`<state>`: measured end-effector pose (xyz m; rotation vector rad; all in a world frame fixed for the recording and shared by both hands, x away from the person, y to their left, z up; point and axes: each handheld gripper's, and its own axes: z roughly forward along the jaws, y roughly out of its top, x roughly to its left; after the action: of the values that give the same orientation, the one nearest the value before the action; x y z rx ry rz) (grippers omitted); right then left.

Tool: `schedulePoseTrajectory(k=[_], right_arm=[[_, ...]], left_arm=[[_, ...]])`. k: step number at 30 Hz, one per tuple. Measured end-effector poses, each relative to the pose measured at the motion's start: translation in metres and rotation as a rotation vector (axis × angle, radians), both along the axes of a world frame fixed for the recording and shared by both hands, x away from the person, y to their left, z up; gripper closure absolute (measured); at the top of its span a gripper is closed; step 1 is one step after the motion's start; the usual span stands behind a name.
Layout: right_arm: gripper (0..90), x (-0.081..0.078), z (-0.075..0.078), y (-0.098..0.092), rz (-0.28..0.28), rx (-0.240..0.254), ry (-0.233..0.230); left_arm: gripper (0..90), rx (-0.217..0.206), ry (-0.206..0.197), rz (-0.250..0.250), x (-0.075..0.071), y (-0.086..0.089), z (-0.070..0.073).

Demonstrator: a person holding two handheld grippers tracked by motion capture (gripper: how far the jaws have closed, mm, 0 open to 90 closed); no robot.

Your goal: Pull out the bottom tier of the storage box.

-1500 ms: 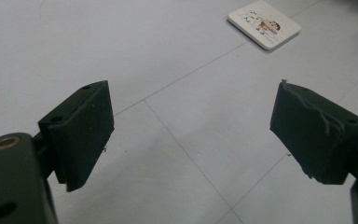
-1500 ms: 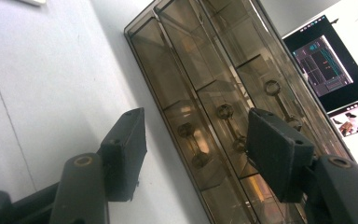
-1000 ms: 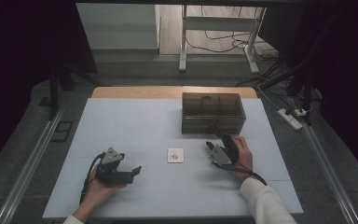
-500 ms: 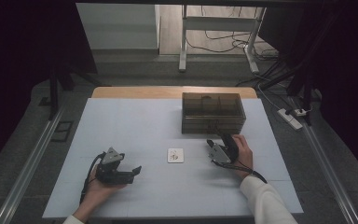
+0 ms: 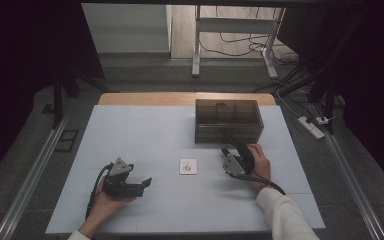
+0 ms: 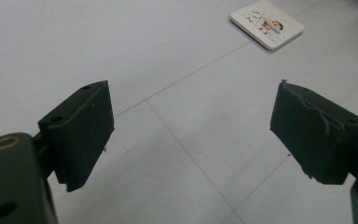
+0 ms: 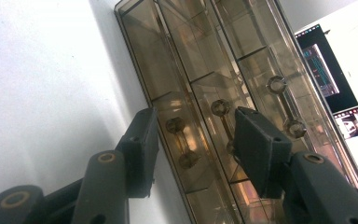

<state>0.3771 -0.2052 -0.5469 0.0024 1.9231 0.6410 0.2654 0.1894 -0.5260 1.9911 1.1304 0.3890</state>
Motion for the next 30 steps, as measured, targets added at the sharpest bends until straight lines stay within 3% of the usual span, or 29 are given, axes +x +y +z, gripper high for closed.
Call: schedulePoseTrajectory(k=[8, 12, 30], right_arm=[[54.1, 0.0036, -0.0029, -0.0018, -0.005, -0.008, -0.005], [56.6, 0.0056, -0.0044, -0.0022, 0.007, -0.032, -0.017], [62.0, 0.0105, -0.007, -0.0035, 0.003, -0.057, -0.019]], left_arm=[[13.6, -0.014, 0.008, -0.001, 0.0022, -0.0016, -0.0003], [13.6, -0.006, 0.009, -0.008, 0.0027, -0.0032, -0.0011], [13.6, -0.005, 0.01, -0.002, 0.0034, -0.0026, -0.0013]])
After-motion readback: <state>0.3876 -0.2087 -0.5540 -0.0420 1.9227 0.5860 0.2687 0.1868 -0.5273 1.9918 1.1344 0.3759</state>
